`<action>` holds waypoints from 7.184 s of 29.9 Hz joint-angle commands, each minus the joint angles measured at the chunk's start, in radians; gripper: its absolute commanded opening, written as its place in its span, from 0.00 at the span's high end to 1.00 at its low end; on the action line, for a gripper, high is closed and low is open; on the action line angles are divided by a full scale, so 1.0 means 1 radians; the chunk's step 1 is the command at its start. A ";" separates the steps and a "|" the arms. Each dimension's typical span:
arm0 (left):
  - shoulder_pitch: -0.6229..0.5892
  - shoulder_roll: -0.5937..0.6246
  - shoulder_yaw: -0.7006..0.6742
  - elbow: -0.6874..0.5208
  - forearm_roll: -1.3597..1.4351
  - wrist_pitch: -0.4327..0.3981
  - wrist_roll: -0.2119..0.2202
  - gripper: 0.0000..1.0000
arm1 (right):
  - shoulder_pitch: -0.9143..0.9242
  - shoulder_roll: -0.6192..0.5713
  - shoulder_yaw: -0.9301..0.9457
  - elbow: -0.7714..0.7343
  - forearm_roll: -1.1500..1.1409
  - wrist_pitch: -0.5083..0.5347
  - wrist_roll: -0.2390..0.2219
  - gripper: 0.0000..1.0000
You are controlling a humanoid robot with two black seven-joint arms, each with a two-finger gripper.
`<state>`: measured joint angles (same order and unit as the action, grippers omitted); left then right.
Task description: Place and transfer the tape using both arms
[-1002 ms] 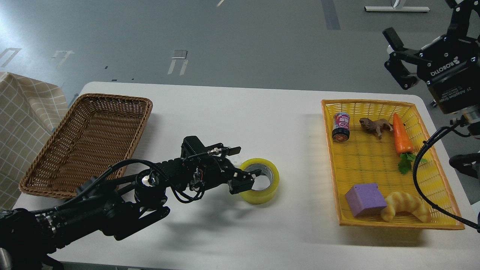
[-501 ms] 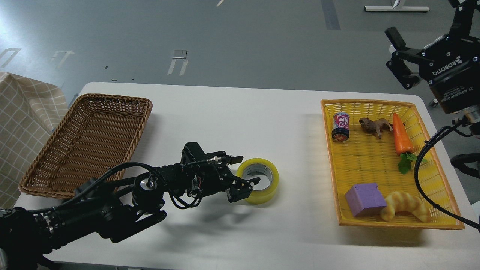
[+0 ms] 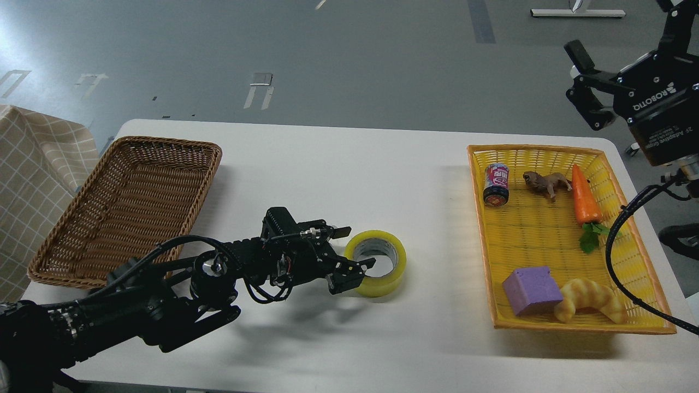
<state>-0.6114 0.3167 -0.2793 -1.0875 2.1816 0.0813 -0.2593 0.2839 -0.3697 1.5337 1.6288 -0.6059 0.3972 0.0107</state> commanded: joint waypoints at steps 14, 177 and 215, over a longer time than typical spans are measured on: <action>-0.008 0.004 0.000 0.000 0.000 0.008 0.003 0.49 | -0.017 0.002 0.014 -0.001 -0.002 -0.049 0.002 0.00; -0.132 0.328 -0.009 0.223 -1.136 0.407 -0.229 0.02 | -0.017 0.018 -0.036 -0.013 -0.003 -0.038 -0.057 0.00; 0.067 0.039 -0.823 -0.379 -1.711 -0.465 0.075 0.02 | 0.179 0.137 -0.113 -0.049 -0.078 -0.112 -0.054 0.00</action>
<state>-0.5845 0.3508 -1.0383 -1.4678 0.4741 -0.3198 -0.1897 0.4546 -0.2444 1.4208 1.5750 -0.6860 0.2881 -0.0430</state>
